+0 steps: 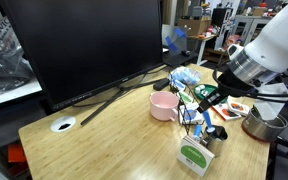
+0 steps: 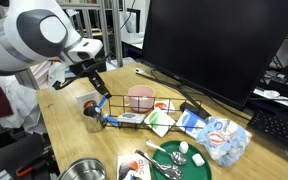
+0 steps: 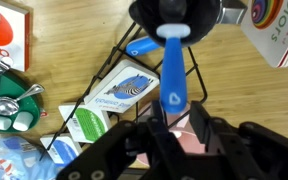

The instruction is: Place blue spoon into the silver cup

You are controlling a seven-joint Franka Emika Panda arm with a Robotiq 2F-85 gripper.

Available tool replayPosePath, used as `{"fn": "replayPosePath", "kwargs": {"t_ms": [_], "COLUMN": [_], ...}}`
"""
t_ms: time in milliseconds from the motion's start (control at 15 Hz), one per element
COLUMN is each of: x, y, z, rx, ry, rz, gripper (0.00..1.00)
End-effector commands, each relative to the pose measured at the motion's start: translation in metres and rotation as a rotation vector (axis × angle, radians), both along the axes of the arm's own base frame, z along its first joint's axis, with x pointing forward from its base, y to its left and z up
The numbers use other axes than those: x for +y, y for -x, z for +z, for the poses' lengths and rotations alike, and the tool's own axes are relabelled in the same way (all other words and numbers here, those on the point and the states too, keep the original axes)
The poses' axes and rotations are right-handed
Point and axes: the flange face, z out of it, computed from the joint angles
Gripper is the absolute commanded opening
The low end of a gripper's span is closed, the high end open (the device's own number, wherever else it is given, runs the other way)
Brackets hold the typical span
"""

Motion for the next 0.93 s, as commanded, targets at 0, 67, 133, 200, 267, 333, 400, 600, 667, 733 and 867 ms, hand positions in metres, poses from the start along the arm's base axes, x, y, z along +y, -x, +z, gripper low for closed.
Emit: {"fn": "replayPosePath", "kwargs": {"t_ms": [0,67,133,200,267,333,400,600,667,733,867], "x": [0.0023,0.0027,0.003,0.0034,0.0033,0.003,0.0032,0.0032,0.0032,0.0034,0.0036], "y": [0.0002,0.0003,0.0003,0.0002,-0.0001,-0.0009,-0.0015,-0.0005,-0.0005,-0.0004,-0.0004], "z": [-0.0006,-0.0003,-0.0001,0.001,0.002,0.0041,0.0044,0.0023,0.0024,0.0024,0.0024], "rx": [-0.001,-0.003,-0.003,-0.007,-0.01,-0.017,-0.017,-0.01,-0.01,-0.01,-0.01], "ry": [-0.015,-0.015,-0.016,-0.017,-0.019,-0.023,-0.025,-0.012,-0.012,-0.012,-0.013], "rz": [0.01,0.011,0.013,0.014,0.014,0.012,0.014,0.007,0.007,0.007,0.007], "gripper": [0.66,0.73,0.8,0.88,0.94,0.98,1.0,1.0,1.0,1.0,1.0]}}
